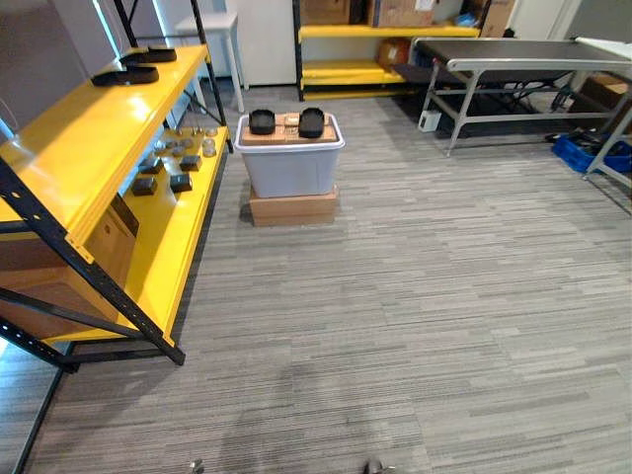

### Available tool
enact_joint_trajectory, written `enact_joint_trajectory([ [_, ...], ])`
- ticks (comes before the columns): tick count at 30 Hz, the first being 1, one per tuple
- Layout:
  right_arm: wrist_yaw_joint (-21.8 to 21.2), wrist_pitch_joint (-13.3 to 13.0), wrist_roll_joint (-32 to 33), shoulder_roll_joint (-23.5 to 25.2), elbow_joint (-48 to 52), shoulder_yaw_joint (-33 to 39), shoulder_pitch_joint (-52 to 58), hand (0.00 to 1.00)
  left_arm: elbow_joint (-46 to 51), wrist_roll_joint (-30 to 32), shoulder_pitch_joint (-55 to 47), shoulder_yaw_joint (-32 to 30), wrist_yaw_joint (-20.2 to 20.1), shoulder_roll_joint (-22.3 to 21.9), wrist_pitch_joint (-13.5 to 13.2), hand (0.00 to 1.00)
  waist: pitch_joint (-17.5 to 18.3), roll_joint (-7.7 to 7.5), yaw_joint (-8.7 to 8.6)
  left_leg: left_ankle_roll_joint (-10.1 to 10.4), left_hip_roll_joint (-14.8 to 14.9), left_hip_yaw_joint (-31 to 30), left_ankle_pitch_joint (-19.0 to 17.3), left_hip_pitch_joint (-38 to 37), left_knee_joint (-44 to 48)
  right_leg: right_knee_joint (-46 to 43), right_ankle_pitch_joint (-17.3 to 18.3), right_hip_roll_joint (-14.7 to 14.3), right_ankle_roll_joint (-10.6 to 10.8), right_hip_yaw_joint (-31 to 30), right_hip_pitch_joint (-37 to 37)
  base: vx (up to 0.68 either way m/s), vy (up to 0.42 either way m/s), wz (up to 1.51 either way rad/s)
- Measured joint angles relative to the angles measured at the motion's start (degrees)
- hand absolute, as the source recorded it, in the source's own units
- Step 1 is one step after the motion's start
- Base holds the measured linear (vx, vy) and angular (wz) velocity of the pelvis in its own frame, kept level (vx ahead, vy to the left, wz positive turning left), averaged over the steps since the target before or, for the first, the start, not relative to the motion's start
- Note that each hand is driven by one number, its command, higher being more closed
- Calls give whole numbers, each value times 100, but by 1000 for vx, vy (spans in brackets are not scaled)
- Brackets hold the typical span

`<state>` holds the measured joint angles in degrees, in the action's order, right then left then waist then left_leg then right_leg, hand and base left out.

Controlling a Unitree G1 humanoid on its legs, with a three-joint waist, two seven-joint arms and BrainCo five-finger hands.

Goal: Walk over and take plastic housings, then place them on the shelf

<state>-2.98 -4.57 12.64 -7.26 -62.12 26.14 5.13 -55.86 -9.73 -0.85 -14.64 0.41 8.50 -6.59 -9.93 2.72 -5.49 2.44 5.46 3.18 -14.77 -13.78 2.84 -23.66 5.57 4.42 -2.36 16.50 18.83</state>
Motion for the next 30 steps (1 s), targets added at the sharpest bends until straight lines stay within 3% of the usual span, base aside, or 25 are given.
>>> enact_joint_trajectory([
  [1, 6, 1, 0, 57, -12, 159, 10, 0, 7, 39, 6, -122, -16, -22, -1, 0, -7, -36, 7, 35, 37, 18, 11, 153, 512, -36, 144, -15, -61, 14, -102, 626, -283, 11],
  [2, 7, 4, 0, 114, 36, 327, 60, 0, 35, 76, -5, -382, -25, -138, 2, 0, -21, -37, 13, 156, 146, 68, 58, 550, 1717, 136, 231, -96, -131, 67, -453, 640, -277, 12],
  [3, 12, 5, -1, 155, 133, 333, 153, 0, 100, 107, -26, -656, -31, -284, 4, 0, -46, -6, 29, 501, 354, 87, 323, 1097, 3319, 469, 290, -208, -180, 136, -959, 642, -262, 13],
  [5, 15, 18, 0, 207, 209, 316, 174, 0, 235, 108, -97, -923, -58, -446, 7, 0, -78, 5, 133, 761, 664, 198, 486, 1753, 5210, 880, 326, -392, -234, 127, -1599, 590, -197, -2],
  [6, 20, 22, 2, 286, 328, 312, 166, 0, 258, 109, -157, -1041, -65, -500, 28, 0, -96, -24, 211, 708, 900, 453, 477, 2207, 6135, 1229, 336, -484, -251, 99, -2082, 627, -176, -14],
  [7, 26, 40, 2, 331, 422, 304, 149, 0, 259, 104, -194, -1130, -60, -558, 55, 0, -109, -71, 315, 627, 1096, 786, 473, 2634, 6453, 1607, 348, -518, -245, 5, -2495, 496, -116, -14],
  [9, 25, 90, 1, 316, 470, 307, 33, 0, 246, 95, -330, -1126, -70, -624, 61, 0, -108, -70, 484, 408, 1144, 1200, 331, 3291, 5919, 2095, 398, -484, -165, -118, -2937, 471, -34, -27],
  [11, 19, 130, -1, 300, 397, 300, -225, 0, 234, 94, -548, -1075, -75, -629, 77, 0, -127, -163, 661, 288, 841, 1352, 324, 3673, 4113, 2263, 525, -258, 23, -284, -3141, 473, 70, -50],
  [12, 20, 129, -24, 271, 385, 305, -345, 0, 232, 95, -726, -1079, -70, -673, 89, 0, -135, -192, 749, 142, 636, 1324, 545, 3744, 2500, 2374, 605, -107, 149, -360, -3304, 522, 157, -53],
  [13, 31, 127, -40, 258, 389, 290, -405, 0, 232, 96, -892, -1073, -57, -738, 91, 0, -95, -136, 857, 225, 580, 1230, 795, 3837, 1350, 2495, 712, -44, 315, -454, -3473, 660, 247, -65],
  [14, 71, 127, -157, 231, 343, 287, -422, 0, 167, 102, -952, -1061, -43, -738, 112, 0, -62, -209, 972, 307, 531, 1211, 1242, 3874, 1398, 2526, 799, 91, 457, -534, -3617, 599, 248, -52],
  [15, 83, 128, -192, 233, 269, 245, -421, 0, 106, 102, -1012, -1049, -32, -747, 123, 0, 5, -243, 986, 230, 422, 1098, 1509, 3853, 1454, 2485, 801, 156, 460, -559, -3675, 658, 300, -24],
  [16, 78, 124, -224, 267, 243, 64, -433, 0, 66, 100, -1053, -934, -33, -755, 131, 0, 130, -334, 918, -101, 166, 825, 1637, 3824, 1540, 1962, 769, 361, 503, -506, -3553, 717, 323, 22],
  [17, 54, 128, -253, 310, 163, 1, -444, 0, 56, 99, -1014, -945, -32, -670, 130, 0, 194, -400, 853, -328, 11, 786, 1494, 3674, 1569, 946, 637, 570, 724, -542, -3206, 898, 408, 42],
  [19, 57, 131, -253, 342, 45, -2, -485, 0, 22, 97, -997, -832, -42, -569, 128, 0, 130, -550, 813, -567, -170, 806, 1295, 3114, 1451, -617, -51, 847, 964, -701, -2792, 835, 336, 21],
  [20, 54, 127, -252, 353, 45, -59, -483, 0, -37, 94, -1032, -786, -47, -558, 132, 0, 87, -550, 784, -710, -237, 859, 1056, 2369, 1201, -2104, -1285, 1184, 1012, -640, -2300, 719, 241, -5],
  [22, 53, 123, -252, 344, 47, -211, -465, 0, -35, 91, -1014, -574, -26, -497, 133, 0, 79, -535, 721, -804, -274, 812, 944, 1703, 986, -3258, -944, 1566, 804, -131, -1840, 651, 183, 7],
  [23, 44, 121, -272, 352, 50, -363, -441, 0, -24, 87, -902, -396, -18, -471, 112, 0, 101, -460, 627, -844, -211, 724, 913, 1175, 708, -3488, -296, 1562, 642, 239, -1369, 590, 110, 25],
  [25, 39, 121, -309, 353, 47, -485, -421, 0, -27, 85, -657, -202, -15, -449, 109, 0, 64, -396, 573, -804, -68, 715, 880, 686, 449, -2608, 310, 1203, 616, 449, -822, 552, 20, 20],
  [26, 38, 121, -339, 355, 47, -491, -418, 0, -26, 85, -584, -177, -12, -443, 109, 0, 56, -392, 556, -804, -29, 719, 880, 584, 426, -2095, 342, 1039, 640, 462, -659, 530, -90, 15],
  [27, 46, 121, -389, 347, 50, -490, -420, 0, -13, 86, -457, -169, 13, -451, 99, 0, 41, -410, 485, -802, 5, 712, 862, 419, 413, -858, 267, 746, 615, 441, -412, 543, -172, 27],
  [28, 55, 120, -389, 311, 51, -484, -350, 0, -6, 87, -335, -174, 44, -490, 97, 0, 31, -412, 368, -696, 20, 615, 698, 194, 315, 602, -109, 510, 632, 388, -286, 570, -214, 40],
  [29, 58, 119, -389, 300, 50, -474, -301, 0, 9, 89, -320, -179, 49, -499, 85, 0, 25, -443, 306, -613, -6, 553, 557, 61, 228, 1331, -416, 444, 756, 264, -246, 756, -359, 70],
  [30, 65, 129, -390, 275, 19, -305, -161, 0, -13, 95, -162, -197, 67, -513, 56, 0, -46, -547, 227, -355, -141, 321, 158, -328, -19, 1712, -1180, 501, 785, -221, -42, 672, -324, 61],
])
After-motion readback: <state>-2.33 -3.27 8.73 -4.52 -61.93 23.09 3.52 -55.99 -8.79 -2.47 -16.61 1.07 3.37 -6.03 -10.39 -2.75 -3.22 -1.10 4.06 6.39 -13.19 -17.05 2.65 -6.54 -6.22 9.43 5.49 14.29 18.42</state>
